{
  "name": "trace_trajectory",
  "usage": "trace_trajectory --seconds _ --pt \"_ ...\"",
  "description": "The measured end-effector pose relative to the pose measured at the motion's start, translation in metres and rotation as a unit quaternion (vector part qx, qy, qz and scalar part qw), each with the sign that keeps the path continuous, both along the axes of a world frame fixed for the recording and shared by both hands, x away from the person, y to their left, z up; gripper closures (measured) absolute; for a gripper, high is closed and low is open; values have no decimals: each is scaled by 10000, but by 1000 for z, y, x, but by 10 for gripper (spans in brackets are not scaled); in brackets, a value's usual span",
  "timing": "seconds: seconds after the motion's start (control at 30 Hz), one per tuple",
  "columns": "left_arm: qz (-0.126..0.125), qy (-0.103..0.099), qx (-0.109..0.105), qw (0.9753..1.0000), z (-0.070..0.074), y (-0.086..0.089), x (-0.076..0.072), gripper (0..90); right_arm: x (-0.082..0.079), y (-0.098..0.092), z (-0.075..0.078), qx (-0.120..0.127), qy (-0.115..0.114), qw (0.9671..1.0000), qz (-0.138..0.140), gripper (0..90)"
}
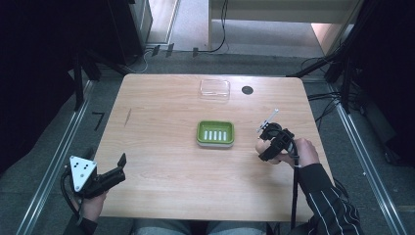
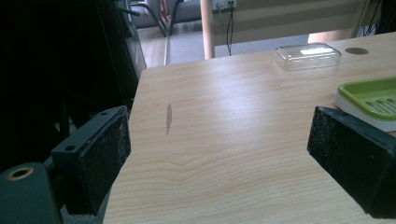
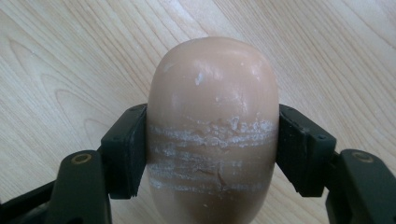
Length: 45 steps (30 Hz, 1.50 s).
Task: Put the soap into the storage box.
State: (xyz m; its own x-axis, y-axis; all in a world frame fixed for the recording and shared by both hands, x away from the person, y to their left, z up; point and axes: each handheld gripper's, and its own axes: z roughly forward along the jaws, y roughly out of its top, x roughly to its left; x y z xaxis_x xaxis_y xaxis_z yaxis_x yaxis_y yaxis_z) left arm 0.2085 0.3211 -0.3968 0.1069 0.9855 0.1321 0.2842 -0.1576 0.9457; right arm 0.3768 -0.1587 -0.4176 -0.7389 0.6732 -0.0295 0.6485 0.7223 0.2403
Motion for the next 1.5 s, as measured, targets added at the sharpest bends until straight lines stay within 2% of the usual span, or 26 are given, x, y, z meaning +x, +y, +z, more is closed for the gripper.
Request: trace_trajectory --seconds 0.37,0.4,0.8,0.93,1.5 --pt "-23 -1 15 10000 0 -2 1 64 4 11 5 -3 11 9999 136 338" --pt "-26 11 9 10000 0 -1 1 64 5 14 6 21 -42 9998 204 338" --pt "-41 17 13 10000 -1 0 2 64 10 28 11 13 -18 9989 462 339" --pt "-53 46 15 10000 -1 0 2 64 14 34 13 -18 -63 9980 634 338" --pt "-56 31 23 10000 -1 -1 2 64 21 56 23 -12 -136 9950 985 339"
